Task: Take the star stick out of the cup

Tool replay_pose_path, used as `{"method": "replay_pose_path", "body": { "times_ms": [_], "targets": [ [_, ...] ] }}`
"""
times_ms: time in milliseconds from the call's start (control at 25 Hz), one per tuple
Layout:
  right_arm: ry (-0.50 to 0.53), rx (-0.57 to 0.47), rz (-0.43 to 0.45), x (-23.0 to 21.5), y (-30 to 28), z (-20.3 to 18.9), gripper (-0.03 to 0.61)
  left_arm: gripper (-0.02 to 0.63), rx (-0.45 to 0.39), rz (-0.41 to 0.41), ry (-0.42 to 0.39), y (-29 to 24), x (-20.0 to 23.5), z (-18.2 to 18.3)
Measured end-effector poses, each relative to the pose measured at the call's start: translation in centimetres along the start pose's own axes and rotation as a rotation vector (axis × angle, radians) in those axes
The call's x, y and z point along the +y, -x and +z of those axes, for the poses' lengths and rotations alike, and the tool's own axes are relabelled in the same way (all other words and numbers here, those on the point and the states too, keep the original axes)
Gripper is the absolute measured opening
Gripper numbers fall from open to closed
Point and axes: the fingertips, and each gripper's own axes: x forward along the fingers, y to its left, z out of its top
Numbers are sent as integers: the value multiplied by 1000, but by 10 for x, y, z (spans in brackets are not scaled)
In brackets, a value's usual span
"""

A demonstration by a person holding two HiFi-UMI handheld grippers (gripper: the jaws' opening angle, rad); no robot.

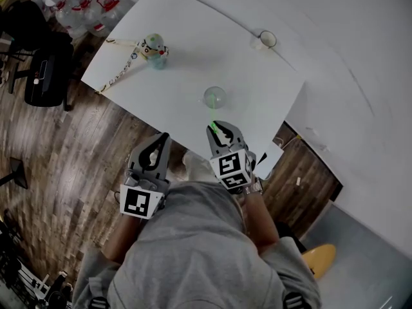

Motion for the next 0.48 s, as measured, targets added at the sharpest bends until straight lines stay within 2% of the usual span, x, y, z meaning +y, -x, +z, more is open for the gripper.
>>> {"method": "replay_pose_path", "body": {
  "times_ms": [160, 480],
  "targets": [
    [-52, -7, -21, -3, 1, 1, 89, 31, 5, -3, -1, -1, -1, -1],
    [-144, -25, -124, -23, 10, -3, 63, 31, 13, -44, -11, -8, -10, -3]
  ]
}}
